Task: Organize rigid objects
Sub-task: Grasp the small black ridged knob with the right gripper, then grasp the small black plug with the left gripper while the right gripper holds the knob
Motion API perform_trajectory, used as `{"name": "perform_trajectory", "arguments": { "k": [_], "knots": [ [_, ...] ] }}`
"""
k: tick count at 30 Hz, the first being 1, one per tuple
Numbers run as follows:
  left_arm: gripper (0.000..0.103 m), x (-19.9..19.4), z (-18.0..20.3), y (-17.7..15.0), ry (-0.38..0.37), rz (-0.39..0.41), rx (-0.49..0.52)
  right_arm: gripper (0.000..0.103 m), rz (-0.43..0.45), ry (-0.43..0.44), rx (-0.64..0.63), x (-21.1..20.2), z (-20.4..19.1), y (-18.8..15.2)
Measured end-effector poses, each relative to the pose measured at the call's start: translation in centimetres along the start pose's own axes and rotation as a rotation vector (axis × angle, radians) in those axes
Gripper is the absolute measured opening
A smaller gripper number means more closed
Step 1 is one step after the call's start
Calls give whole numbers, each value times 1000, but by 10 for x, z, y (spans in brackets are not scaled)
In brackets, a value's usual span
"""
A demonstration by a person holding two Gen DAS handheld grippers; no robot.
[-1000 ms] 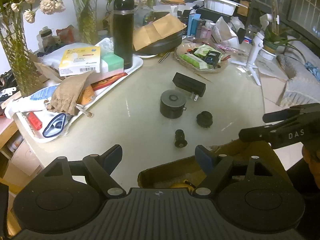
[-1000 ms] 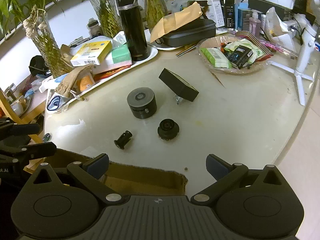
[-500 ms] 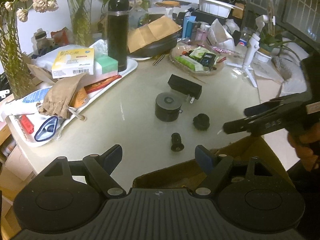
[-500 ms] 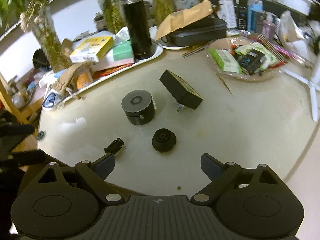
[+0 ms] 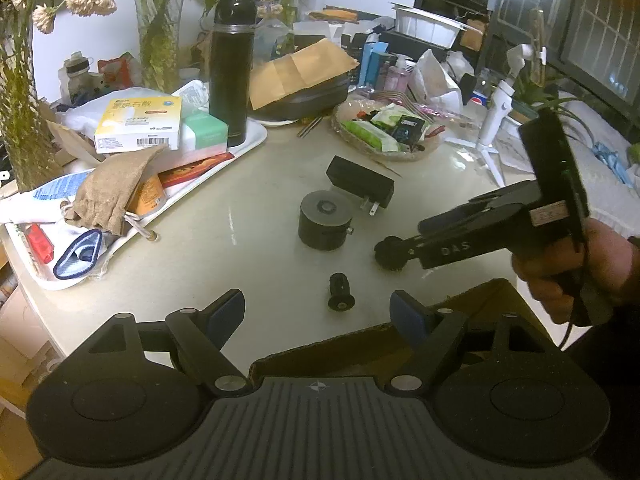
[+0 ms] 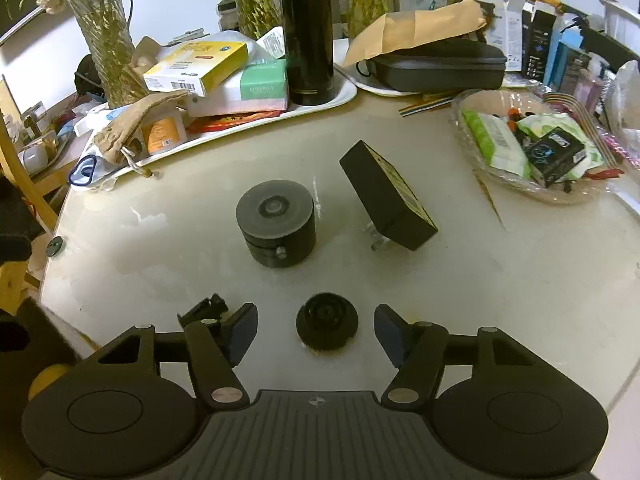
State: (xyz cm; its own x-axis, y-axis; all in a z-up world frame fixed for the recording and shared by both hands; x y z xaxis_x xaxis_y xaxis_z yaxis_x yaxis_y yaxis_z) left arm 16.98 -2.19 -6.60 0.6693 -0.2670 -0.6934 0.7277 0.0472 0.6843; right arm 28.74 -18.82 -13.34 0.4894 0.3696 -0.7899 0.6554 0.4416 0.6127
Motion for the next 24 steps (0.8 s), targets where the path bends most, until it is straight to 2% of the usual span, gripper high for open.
{"name": "perform_trajectory", "arguments": {
  "k": [4,7,8,14,24],
  "knots": [
    [80,1,-2,1,1,0,-17,54,-32,-2,-30,14,-3,3],
    [80,1,-2,1,4,2,-18,39,-56,-15,-35,21,-3,2],
    [80,1,-2,1,4,2,-19,31,-66,-25,-35,23,-3,1],
    [80,0,-3,1,4,3,-24,31,-68,-35,-22,18,-2,0],
    [80,3,7,13,12,10,2,31,25,-47,3,-30,-2,16]
  ]
}}
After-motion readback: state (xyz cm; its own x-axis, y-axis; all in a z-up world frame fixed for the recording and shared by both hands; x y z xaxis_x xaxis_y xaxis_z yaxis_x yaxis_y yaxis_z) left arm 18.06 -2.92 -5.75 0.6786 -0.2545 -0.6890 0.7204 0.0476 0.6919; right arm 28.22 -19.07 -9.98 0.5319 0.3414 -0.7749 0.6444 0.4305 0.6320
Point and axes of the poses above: each gripper's, at about its wrist camera, not at the fingertips, and x roughly the way its jaws point, z to its right, y to its top, the point moved 6 cm from there along x, roughly the way its jaws point, and after that the axes turned 8 degrees about -x, right-handed, at the moved point
